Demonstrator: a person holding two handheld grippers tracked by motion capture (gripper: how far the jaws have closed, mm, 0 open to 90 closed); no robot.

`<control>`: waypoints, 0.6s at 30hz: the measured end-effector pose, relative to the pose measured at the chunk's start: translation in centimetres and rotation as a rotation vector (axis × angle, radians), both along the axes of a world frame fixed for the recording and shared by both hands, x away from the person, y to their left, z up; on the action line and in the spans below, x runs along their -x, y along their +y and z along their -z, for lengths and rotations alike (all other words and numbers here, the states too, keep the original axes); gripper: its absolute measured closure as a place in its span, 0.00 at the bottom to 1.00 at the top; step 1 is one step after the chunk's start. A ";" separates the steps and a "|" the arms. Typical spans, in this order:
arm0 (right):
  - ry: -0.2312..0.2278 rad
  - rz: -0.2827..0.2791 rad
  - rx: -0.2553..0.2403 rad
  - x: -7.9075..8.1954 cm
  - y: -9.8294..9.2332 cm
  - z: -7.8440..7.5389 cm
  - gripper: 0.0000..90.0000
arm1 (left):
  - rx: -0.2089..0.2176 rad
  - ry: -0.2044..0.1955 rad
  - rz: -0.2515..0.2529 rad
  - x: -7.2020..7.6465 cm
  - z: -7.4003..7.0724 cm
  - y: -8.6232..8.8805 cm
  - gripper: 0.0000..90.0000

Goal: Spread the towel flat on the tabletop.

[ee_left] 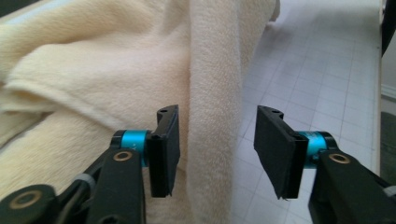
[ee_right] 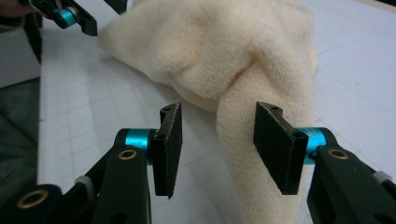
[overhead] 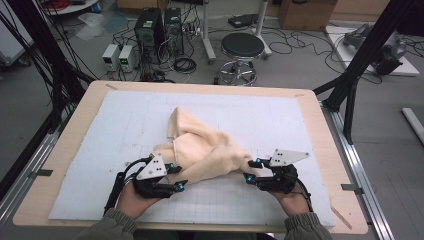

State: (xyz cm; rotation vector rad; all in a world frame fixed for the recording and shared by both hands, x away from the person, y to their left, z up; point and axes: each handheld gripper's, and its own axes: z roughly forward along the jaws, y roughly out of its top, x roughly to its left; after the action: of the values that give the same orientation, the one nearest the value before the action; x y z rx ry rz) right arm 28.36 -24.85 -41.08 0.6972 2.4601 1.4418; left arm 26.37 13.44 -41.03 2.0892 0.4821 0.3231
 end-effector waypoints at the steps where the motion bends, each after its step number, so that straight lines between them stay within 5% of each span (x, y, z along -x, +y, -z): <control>1: 0.007 0.003 0.007 -0.1 0.1 0.2 0.58 | -0.003 0.005 0.004 -0.2 0.2 -0.3 0.61; 9: -0.007 0.015 0.069 -2.4 1.4 1.5 0.71 | -0.066 0.036 0.016 -1.7 1.2 -1.5 0.87; 15: -0.013 -0.002 0.088 -3.1 1.9 1.8 0.94 | -0.050 0.028 -0.006 -1.6 0.8 -1.1 0.92; 18: -0.012 -0.009 0.082 -2.8 1.7 1.6 0.98 | -0.044 0.016 -0.010 -1.4 0.4 -0.8 0.92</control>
State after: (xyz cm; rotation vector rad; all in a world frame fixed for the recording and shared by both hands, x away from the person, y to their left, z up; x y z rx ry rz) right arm 31.20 -23.19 -42.68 0.6597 2.5008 1.3356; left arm 27.74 12.63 -41.46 2.1345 0.4988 0.3258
